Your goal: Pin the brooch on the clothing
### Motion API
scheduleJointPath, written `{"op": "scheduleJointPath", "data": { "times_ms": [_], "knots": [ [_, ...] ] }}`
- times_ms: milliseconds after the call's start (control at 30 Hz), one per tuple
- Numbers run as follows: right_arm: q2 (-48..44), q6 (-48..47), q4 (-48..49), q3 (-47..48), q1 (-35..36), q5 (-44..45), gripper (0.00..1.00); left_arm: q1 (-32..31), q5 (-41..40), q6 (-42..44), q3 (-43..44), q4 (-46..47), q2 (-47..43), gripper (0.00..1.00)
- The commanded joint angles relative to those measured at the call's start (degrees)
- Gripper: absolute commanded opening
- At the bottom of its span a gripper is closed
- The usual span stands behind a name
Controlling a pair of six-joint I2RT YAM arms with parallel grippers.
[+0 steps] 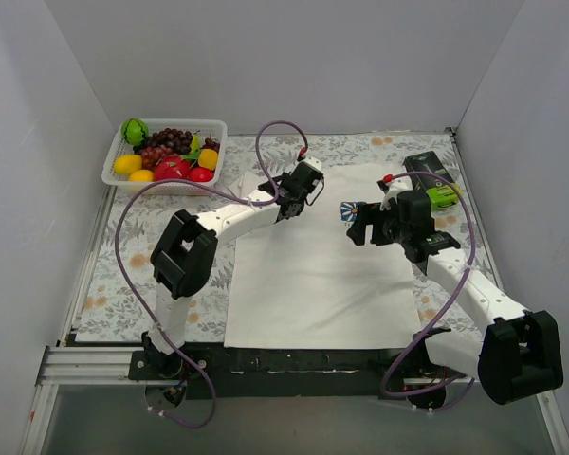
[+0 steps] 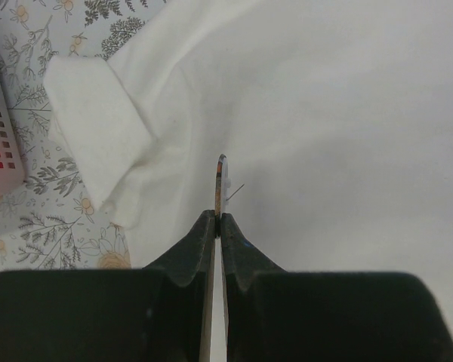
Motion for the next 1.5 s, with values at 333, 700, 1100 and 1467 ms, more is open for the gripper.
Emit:
{"op": "scheduleJointPath", "data": {
  "times_ms": [333, 700, 1100, 1467],
  "knots": [
    [0.9, 1.4, -0.8, -0.2, -2.2, -3.6, 0.9, -1.1, -14.5, 6.1, 8.3, -0.2, 9.7, 0.0],
    [1.9, 2.0, -3.3, -0.5, -3.9, -1.1, 0.9, -1.3, -21.6, 11.6, 14.8, -0.3, 17.4, 0.0],
    [1.4, 1.7, -3.9, -0.3, -4.7, -0.8, 0.9, -1.7, -24.4, 12.1, 17.1, -1.6, 20.7, 0.0],
    [0.9, 1.3, -4.6, -0.1, -5.2, -1.1, 0.91, -1.7, -27.3, 11.2, 19.6, -3.8, 25.1, 0.0]
  ]
}}
